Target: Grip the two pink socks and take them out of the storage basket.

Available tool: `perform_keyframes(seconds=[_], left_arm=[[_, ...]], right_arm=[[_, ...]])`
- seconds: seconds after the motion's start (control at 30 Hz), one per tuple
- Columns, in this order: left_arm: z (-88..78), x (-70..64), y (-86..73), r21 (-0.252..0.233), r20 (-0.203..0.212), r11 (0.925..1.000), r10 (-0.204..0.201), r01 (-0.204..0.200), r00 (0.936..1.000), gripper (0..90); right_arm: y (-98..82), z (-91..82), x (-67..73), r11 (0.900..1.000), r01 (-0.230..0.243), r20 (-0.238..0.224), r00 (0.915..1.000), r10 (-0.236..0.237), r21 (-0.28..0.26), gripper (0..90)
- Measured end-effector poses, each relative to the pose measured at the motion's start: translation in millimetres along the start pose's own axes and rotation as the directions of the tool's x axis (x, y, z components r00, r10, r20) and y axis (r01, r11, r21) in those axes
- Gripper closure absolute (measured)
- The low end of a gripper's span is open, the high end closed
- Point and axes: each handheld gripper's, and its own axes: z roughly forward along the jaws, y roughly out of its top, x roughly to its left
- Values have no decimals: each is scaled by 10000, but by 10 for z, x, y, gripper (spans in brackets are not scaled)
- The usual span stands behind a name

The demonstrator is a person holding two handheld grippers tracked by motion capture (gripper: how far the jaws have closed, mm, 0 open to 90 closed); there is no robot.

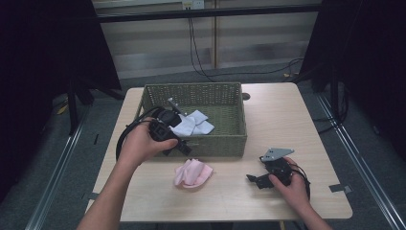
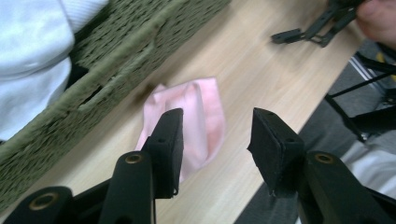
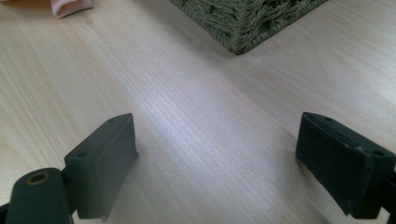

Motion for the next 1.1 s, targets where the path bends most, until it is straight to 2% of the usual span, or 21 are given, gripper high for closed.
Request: perform_keyframes(seconds=[0.23,0.37,0.7,1.1], left_arm=[[97,58,-186,-358,-308,9993,72,-83,9995,507],[179,114,-324,-540,-447,9985,-47,22,9990,500],[340,214,-484,-450,-595,9987,-272,245,9979,479],[607,340,-721,-653,-584,9958,-673,635,9960,471]], right_arm=[[1,2,0,10000,-1,3,10000,1,-2,117],[1,1,0,10000,0,1,10000,0,0,116],[1,2,0,10000,3,1,10000,-3,-5,117],[1,1,0,10000,2,0,10000,-2,-1,117]])
